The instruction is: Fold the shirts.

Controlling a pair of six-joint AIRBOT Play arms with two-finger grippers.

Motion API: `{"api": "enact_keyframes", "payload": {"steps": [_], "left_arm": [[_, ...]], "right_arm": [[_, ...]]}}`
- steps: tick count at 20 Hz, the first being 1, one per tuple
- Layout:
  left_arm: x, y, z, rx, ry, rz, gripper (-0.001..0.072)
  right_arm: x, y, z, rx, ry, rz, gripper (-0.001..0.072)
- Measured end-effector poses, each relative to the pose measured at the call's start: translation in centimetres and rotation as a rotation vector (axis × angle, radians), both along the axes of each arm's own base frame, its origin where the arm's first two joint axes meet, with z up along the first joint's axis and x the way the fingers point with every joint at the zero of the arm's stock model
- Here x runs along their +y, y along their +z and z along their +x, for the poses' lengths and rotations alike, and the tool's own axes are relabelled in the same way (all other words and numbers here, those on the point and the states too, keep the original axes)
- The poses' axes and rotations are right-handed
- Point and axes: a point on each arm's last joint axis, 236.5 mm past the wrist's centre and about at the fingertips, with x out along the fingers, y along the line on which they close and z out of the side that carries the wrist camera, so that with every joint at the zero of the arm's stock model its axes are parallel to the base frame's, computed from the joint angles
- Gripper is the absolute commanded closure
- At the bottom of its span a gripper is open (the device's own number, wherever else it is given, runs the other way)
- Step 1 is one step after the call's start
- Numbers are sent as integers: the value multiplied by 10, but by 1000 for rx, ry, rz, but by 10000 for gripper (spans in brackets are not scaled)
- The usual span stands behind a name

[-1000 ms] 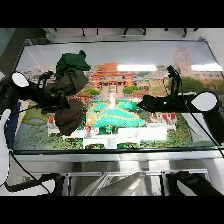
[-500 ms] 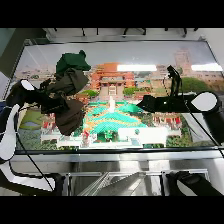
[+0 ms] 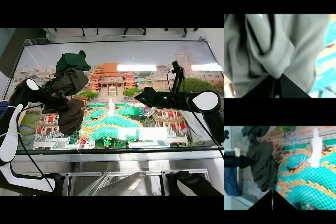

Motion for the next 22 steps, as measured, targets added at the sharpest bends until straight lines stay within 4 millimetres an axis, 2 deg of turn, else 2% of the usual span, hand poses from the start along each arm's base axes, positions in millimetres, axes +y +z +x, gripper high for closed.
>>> {"api": "enact_keyframes", "payload": {"steps": [3, 5, 7, 10, 12, 14, 15, 16, 17, 18, 19, 20, 21, 22], "left_arm": [[-49, 50, -6, -97, -73, -79, 692], [-99, 72, -14, -156, -142, -123, 692], [-156, 82, -29, -187, -214, -157, 692], [-245, 79, -64, -191, -306, -209, 692], [-302, 65, -97, -184, -383, -235, 692], [-346, 49, -132, -174, -455, -247, 690], [-362, 41, -150, -160, -492, -250, 516], [-374, 35, -165, -146, -524, -249, 132], [-381, 31, -176, -130, -550, -245, 44], [-383, 30, -186, -106, -575, -238, 44], [-381, 30, -193, -82, -596, -228, 44], [-375, 33, -197, -57, -613, -218, 44], [-364, 38, -198, -37, -638, -203, 44], [-350, 47, -194, -34, -653, -188, 44]], "right_arm": [[4, 9, 2, 1, -10, 54, 688], [-4, 10, 6, -11, -21, 53, 687], [-19, 8, 7, -6, -14, 40, 688], [-64, 0, 7, 1, -15, -5, 688], [-102, -5, 5, 13, -35, -30, 689], [-140, -9, 4, 28, -86, -42, 690], [-157, -9, 5, 31, -118, -41, 690], [-170, -11, 6, 36, -143, -41, 690], [-180, -14, 6, 45, -161, -40, 688], [-187, -17, 5, 59, -167, -38, 681], [-192, -22, 4, 74, -170, -39, 636], [-196, -27, 4, 91, -173, -39, 378], [-199, -31, 4, 103, -171, -38, 170], [-200, -36, 3, 120, -163, -35, 134]]}}
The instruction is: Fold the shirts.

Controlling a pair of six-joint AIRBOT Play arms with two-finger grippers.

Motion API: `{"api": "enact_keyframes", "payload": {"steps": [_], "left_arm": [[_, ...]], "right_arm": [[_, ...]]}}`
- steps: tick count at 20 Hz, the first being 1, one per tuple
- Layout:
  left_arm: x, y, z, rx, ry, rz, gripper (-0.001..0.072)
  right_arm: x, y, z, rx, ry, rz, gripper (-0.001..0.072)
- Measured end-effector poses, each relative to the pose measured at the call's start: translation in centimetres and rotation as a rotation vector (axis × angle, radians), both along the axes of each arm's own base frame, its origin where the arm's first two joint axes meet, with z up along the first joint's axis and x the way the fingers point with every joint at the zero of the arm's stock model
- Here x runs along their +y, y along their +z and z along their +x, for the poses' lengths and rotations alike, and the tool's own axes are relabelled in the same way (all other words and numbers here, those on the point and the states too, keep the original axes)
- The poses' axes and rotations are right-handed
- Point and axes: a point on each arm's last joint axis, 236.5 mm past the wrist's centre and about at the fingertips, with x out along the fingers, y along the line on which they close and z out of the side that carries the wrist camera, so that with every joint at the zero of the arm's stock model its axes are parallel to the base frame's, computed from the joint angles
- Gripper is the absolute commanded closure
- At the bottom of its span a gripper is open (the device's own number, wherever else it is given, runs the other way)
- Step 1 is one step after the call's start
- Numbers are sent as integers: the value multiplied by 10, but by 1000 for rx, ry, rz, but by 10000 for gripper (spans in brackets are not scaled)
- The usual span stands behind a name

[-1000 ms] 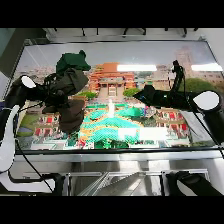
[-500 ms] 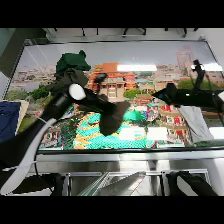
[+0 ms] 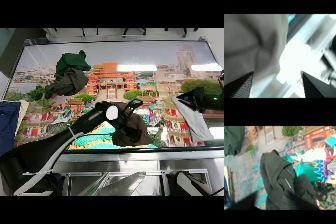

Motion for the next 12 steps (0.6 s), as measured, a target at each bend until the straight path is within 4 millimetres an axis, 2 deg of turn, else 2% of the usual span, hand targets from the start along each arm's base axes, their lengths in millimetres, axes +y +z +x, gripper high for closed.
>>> {"api": "enact_keyframes", "payload": {"steps": [3, 5, 7, 9, 12], "left_arm": [[51, 27, 32, -46, 37, 39, 44], [89, 30, 55, -50, 106, 68, 44], [126, 13, 65, -11, 158, 112, 44], [150, -14, 60, 80, 195, 128, 44], [162, -46, 43, 240, 235, 92, 44]], "right_arm": [[0, -10, -2, 34, 16, 13, 134], [5, -19, -4, 57, 33, 12, 134], [14, -35, -7, 87, 55, -9, 134], [30, -58, -12, 127, 89, -29, 134], [60, -96, -20, 188, 152, -52, 134]]}}
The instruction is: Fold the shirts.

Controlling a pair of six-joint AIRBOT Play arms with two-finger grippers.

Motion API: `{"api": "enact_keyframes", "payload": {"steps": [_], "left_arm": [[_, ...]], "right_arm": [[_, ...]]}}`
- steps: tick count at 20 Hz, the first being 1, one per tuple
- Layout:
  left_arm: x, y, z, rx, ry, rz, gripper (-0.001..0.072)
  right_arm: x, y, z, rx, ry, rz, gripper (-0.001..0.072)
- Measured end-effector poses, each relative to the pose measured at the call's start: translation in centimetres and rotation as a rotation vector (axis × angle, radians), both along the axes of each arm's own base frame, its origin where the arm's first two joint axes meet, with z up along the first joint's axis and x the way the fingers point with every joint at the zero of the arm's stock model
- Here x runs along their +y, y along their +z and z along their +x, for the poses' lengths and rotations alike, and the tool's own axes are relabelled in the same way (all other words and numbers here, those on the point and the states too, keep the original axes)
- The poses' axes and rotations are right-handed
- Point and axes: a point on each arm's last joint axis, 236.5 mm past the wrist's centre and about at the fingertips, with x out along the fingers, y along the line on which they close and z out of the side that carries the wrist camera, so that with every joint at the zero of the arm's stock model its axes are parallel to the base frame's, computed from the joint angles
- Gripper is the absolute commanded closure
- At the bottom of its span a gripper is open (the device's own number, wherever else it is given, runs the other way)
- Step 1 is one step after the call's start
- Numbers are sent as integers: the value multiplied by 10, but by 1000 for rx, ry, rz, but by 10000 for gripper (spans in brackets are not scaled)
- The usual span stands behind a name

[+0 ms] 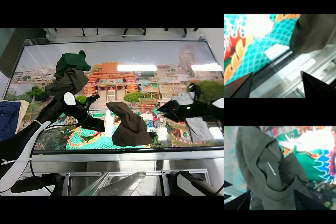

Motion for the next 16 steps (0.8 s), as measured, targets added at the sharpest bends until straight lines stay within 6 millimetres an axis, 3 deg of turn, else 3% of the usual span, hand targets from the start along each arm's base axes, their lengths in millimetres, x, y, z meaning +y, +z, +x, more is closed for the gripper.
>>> {"api": "enact_keyframes", "payload": {"steps": [5, 7, 11, 16], "left_arm": [[-1, -23, -15, 109, 54, -56, 44], [-3, -24, -13, 109, 65, -68, 44], [-11, -25, -14, 95, 52, -79, 44], [-33, -30, -11, 25, 41, -101, 45]], "right_arm": [[57, -60, -7, 89, 119, -35, 153], [76, -77, -11, 122, 151, -33, 694], [93, -83, -18, 132, 190, -31, 693], [97, -36, -19, 20, 183, -17, 693]]}}
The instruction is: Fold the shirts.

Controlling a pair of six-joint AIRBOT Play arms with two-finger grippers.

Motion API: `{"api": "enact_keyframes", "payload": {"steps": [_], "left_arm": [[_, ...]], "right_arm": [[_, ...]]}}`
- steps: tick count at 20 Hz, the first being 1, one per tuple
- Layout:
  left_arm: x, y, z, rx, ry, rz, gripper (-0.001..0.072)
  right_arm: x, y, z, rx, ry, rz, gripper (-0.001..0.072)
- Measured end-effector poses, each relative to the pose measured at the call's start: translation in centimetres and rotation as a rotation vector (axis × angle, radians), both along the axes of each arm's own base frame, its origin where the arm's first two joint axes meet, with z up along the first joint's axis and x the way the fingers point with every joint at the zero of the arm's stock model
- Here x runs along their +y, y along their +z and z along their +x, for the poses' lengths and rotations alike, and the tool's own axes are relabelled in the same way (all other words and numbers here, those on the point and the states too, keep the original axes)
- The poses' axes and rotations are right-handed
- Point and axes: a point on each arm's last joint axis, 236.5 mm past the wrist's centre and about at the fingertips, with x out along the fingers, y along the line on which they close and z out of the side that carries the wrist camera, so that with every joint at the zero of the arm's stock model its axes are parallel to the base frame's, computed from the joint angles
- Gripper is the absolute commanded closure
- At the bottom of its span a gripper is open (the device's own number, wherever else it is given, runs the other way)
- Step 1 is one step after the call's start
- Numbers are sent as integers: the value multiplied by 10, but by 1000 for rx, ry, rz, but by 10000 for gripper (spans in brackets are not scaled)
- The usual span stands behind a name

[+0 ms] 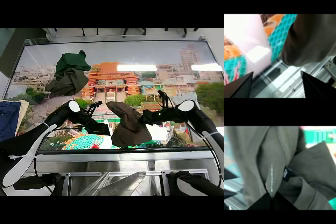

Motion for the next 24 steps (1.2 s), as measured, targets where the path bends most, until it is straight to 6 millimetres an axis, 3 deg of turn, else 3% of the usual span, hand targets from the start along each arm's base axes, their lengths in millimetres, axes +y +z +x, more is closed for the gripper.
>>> {"api": "enact_keyframes", "payload": {"steps": [5, 6, 7, 8, 10, 13, 15, 17, 20, 22, 24], "left_arm": [[-49, -2, -12, 46, -8, -178, 46], [-56, -4, -14, 67, -2, -207, 119], [-62, -7, -15, 87, 0, -226, 439], [-68, -10, -16, 103, 0, -246, 693], [-75, -12, -18, 114, -18, -278, 693], [-80, 10, -4, 54, -30, -346, 694], [-76, 48, 17, -27, -11, -408, 694], [-65, 98, 40, -127, 20, -466, 694], [-43, 193, 66, -321, 71, -553, 694], [-30, 253, 62, -431, 64, -589, 694], [-13, 298, 48, -541, 35, -543, 694]], "right_arm": [[1, 33, -3, -46, -45, 26, 692], [1, 36, -3, -46, -52, 29, 693], [0, 37, -3, -45, -60, 31, 692], [0, 39, -3, -44, -66, 34, 693], [2, 42, -3, -39, -74, 48, 693], [7, 52, -7, -33, -64, 75, 693], [9, 67, -11, -62, -46, 87, 694], [10, 95, -11, -128, -32, 97, 694], [7, 151, -10, -276, -33, 87, 694], [-1, 189, -15, -379, -35, 46, 694], [-15, 219, -24, -459, -48, -22, 694]]}}
